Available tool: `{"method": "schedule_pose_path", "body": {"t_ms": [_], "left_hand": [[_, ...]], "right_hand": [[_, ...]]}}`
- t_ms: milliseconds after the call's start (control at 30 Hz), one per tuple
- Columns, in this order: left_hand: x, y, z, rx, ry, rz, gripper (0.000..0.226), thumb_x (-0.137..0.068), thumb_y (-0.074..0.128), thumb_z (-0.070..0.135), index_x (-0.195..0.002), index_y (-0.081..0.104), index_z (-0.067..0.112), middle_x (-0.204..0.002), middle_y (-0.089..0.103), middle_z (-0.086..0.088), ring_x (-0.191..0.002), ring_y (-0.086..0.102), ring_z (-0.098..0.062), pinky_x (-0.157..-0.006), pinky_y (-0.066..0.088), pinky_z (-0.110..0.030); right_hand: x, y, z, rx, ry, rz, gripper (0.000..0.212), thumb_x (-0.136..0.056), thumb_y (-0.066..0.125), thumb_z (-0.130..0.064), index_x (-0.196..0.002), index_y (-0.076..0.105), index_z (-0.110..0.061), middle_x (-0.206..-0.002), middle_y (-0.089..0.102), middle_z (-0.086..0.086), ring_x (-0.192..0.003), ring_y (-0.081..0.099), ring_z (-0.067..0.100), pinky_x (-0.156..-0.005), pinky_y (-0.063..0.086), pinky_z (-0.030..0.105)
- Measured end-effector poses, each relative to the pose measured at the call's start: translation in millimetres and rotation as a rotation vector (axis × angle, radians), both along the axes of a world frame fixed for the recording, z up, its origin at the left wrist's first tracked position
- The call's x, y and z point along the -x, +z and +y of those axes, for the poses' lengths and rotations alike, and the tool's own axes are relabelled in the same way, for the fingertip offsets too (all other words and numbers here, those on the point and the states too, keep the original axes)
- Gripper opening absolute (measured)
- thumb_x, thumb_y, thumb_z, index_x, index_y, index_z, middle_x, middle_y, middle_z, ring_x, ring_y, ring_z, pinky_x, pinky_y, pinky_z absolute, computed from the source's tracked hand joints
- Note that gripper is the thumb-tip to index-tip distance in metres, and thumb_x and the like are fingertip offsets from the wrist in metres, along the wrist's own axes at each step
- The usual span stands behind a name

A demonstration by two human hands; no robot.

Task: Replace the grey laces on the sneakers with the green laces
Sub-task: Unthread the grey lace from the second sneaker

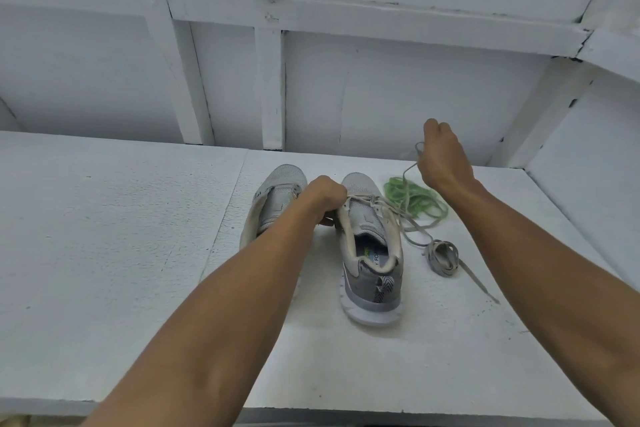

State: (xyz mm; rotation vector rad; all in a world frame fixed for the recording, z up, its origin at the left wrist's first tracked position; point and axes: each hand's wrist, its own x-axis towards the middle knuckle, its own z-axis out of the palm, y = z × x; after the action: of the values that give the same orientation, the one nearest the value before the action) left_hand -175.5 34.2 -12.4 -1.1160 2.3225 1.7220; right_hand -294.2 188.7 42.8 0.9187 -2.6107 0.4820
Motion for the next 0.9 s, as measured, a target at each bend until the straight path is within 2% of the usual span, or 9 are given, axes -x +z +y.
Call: {"method": "schedule_pose_path", "body": {"t_ms": [133,267,400,500,600,667,733,833,900], "left_hand": [[2.0,-1.3,0.3,0.010,-0.006,0.006,0.011,-0.093,0.049,0.007,-0.093,0.058,0.002,-0.090,0.063,-0.021,-0.069,0.061,-0.030,-0.067,0.057,-0.037],[1.2,1.8,0.6,0.033,-0.004,0.003,0.012,-0.094,0.046,0.008,-0.092,0.056,0.002,-0.086,0.061,-0.017,-0.065,0.058,-0.027,-0.075,0.056,-0.040],[3.5,12.3,2.1,0.150,-0.060,-0.023,0.010,-0.087,0.047,0.010,-0.085,0.055,0.005,-0.082,0.060,-0.013,-0.073,0.063,-0.028,-0.071,0.054,-0.035],[12.2,16.3,0.9,0.344,-0.098,0.010,0.017,-0.083,0.049,0.009,-0.087,0.063,0.001,-0.087,0.066,-0.014,-0.081,0.065,-0.029,-0.070,0.056,-0.036],[20.4,16.1,1.4,0.498,-0.187,0.046,0.025,-0.086,0.049,0.010,-0.094,0.072,0.007,-0.096,0.069,-0.009,-0.089,0.063,-0.027,-0.081,0.056,-0.034],[23.9,16.5,4.1,0.555,-0.286,0.027,0.020,-0.086,0.050,0.011,-0.085,0.069,0.016,-0.089,0.065,-0.006,-0.085,0.057,-0.024,-0.077,0.050,-0.030],[28.3,17.6,7.1,0.597,-0.362,-0.028,0.020,-0.087,0.052,0.011,-0.094,0.071,0.013,-0.096,0.068,-0.008,-0.090,0.058,-0.024,-0.078,0.050,-0.032],[32.7,21.0,10.4,0.645,-0.448,-0.124,0.027,-0.089,0.052,0.015,-0.110,0.067,0.009,-0.107,0.066,-0.008,-0.091,0.060,-0.026,-0.073,0.052,-0.032],[34.4,23.6,12.9,0.654,-0.475,-0.158,0.027,-0.090,0.052,0.017,-0.113,0.065,0.011,-0.108,0.062,-0.008,-0.086,0.056,-0.026,-0.067,0.047,-0.031]], "right_hand": [[5.2,3.3,6.5,-0.003,-0.047,-0.015,0.023,-0.084,0.041,0.013,-0.097,0.042,-0.006,-0.092,0.036,0.013,-0.076,0.038,0.028,-0.063,0.028,0.036],[0.3,-6.2,2.9,-0.066,-0.120,-0.089,0.012,-0.085,0.044,0.008,-0.089,0.047,-0.002,-0.093,0.047,0.014,-0.076,0.046,0.030,-0.061,0.034,0.034],[-7.3,-19.0,1.7,-0.361,-0.143,-0.320,0.014,-0.086,0.063,-0.017,-0.097,0.063,-0.008,-0.105,0.062,0.009,-0.093,0.059,0.029,-0.070,0.046,0.032],[-23.4,-17.9,-5.2,-0.236,-0.038,-0.368,0.024,-0.086,0.063,-0.037,-0.092,0.065,-0.014,-0.097,0.064,0.003,-0.094,0.059,0.025,-0.071,0.044,0.031],[-46.9,-15.5,-14.4,-0.266,0.018,-0.575,0.033,-0.083,0.064,-0.047,-0.083,0.067,-0.014,-0.080,0.066,0.004,-0.075,0.061,0.022,-0.062,0.045,0.028],[-56.7,-22.7,-16.9,-0.345,-0.007,-0.579,0.031,-0.084,0.060,-0.039,-0.079,0.066,-0.010,-0.071,0.063,0.006,-0.063,0.059,0.022,-0.053,0.041,0.024],[-59.6,-28.7,-15.9,-0.308,-0.059,-0.592,0.026,-0.088,0.052,-0.026,-0.083,0.068,-0.005,-0.075,0.064,0.010,-0.059,0.058,0.021,-0.050,0.045,0.025],[-58.1,-32.7,-12.2,-0.068,-0.086,-0.772,0.023,-0.090,0.045,-0.009,-0.088,0.066,0.001,-0.078,0.061,0.016,-0.061,0.058,0.027,-0.056,0.054,0.033],[-58.5,-33.8,-6.6,0.153,-0.141,-0.961,0.015,-0.091,0.044,-0.004,-0.085,0.058,-0.004,-0.075,0.055,0.014,-0.062,0.054,0.025,-0.052,0.049,0.029]]}}
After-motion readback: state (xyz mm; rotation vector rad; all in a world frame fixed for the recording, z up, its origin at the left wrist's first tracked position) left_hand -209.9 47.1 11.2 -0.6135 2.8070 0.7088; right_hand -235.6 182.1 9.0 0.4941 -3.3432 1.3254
